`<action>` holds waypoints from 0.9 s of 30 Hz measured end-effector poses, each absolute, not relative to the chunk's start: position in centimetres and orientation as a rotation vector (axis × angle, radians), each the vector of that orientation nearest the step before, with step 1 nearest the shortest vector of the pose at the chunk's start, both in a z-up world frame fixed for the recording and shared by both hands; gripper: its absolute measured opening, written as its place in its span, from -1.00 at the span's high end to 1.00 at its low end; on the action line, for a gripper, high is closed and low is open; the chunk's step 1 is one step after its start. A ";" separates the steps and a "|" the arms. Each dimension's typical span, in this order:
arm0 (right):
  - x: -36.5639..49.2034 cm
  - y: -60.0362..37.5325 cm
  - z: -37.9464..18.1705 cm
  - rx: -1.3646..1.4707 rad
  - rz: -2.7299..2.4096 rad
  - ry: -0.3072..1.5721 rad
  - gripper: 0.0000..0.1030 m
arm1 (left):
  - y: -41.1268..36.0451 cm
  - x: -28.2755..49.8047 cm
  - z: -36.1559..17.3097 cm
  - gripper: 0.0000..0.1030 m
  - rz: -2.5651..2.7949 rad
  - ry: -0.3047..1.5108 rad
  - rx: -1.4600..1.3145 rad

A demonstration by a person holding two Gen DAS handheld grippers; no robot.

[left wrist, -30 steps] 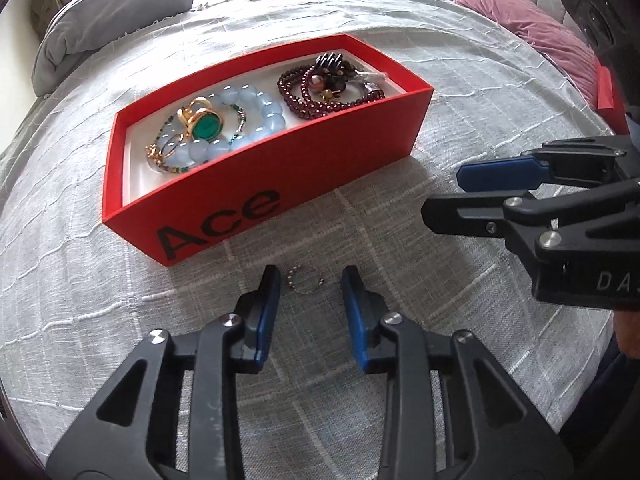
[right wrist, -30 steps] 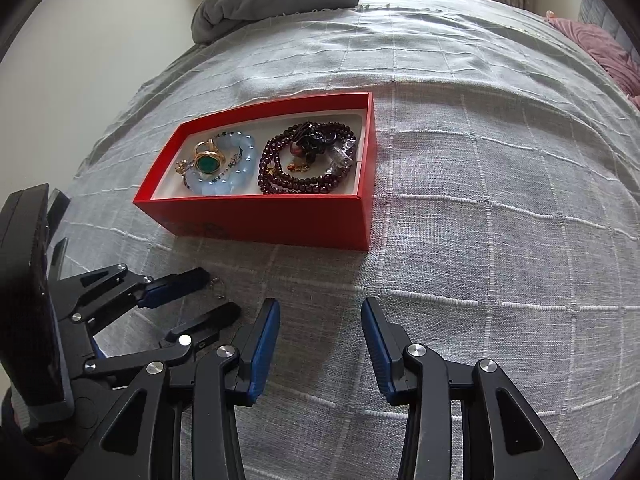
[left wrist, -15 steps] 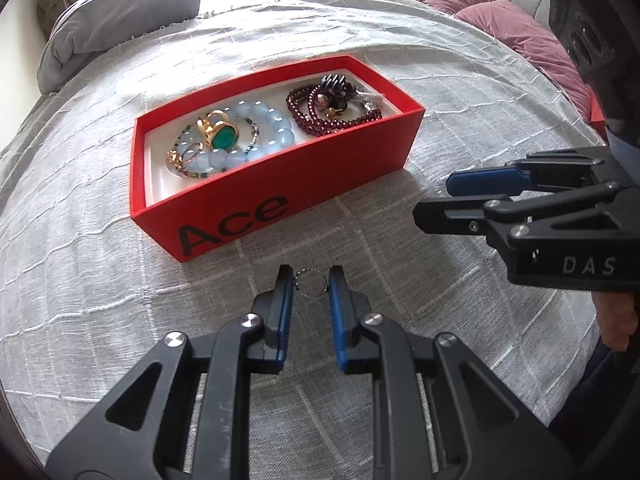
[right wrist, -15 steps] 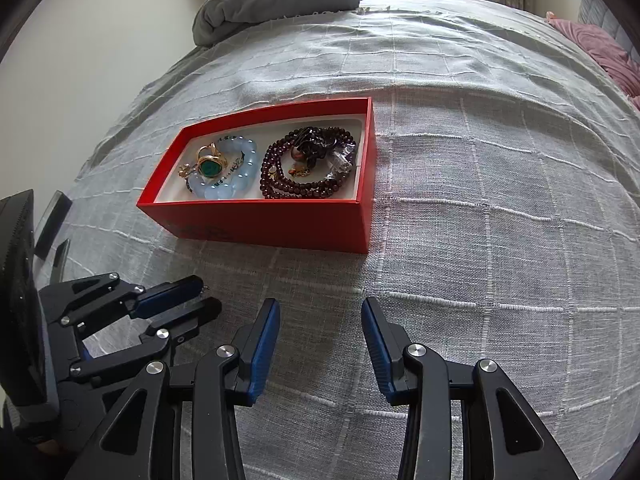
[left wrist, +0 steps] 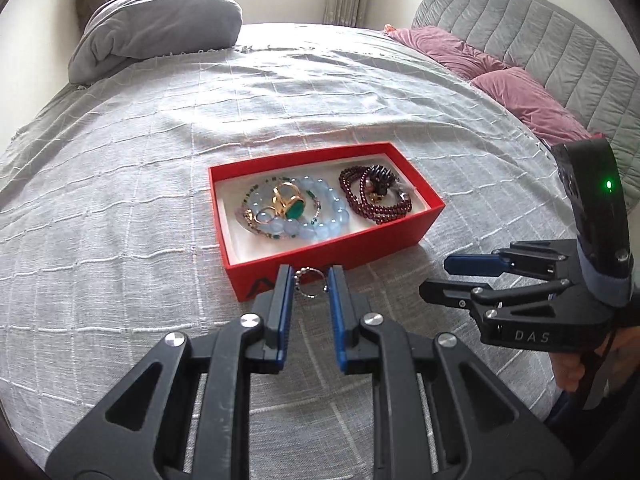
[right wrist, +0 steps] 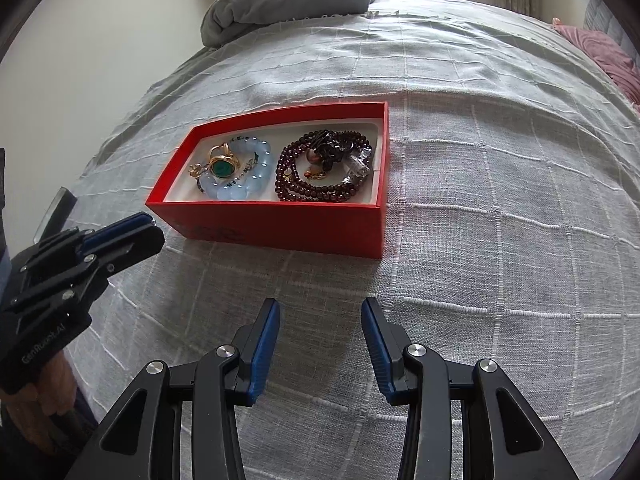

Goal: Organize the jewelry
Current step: 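Carry the silver ring into the red box and open the left gripper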

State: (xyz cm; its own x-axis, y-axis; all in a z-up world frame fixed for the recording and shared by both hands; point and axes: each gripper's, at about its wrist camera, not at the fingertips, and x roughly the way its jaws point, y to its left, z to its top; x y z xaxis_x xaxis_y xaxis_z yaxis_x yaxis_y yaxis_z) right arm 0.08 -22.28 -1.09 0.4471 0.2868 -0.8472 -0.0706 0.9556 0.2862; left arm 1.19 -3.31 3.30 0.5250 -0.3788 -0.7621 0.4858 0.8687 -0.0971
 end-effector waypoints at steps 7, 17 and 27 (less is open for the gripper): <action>0.2 -22.1 -0.2 0.214 0.226 1.032 0.16 | -2.8 2.1 3.9 0.62 -0.496 0.853 0.100; 0.3 -21.8 1.1 0.203 0.237 0.959 0.16 | -3.0 3.8 4.2 0.62 -0.469 0.833 0.079; 1.3 -22.5 1.2 0.230 0.215 0.929 0.16 | -3.2 5.1 3.9 0.62 -0.457 0.818 0.072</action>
State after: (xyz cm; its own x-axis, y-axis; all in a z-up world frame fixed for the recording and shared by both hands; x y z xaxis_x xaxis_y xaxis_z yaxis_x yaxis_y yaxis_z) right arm 1.31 -22.48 1.20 0.5809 0.2802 -0.7642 -0.0834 0.9544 0.2866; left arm 5.07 -3.23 3.89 0.5922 -0.3655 -0.7181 0.4202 0.9005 -0.1119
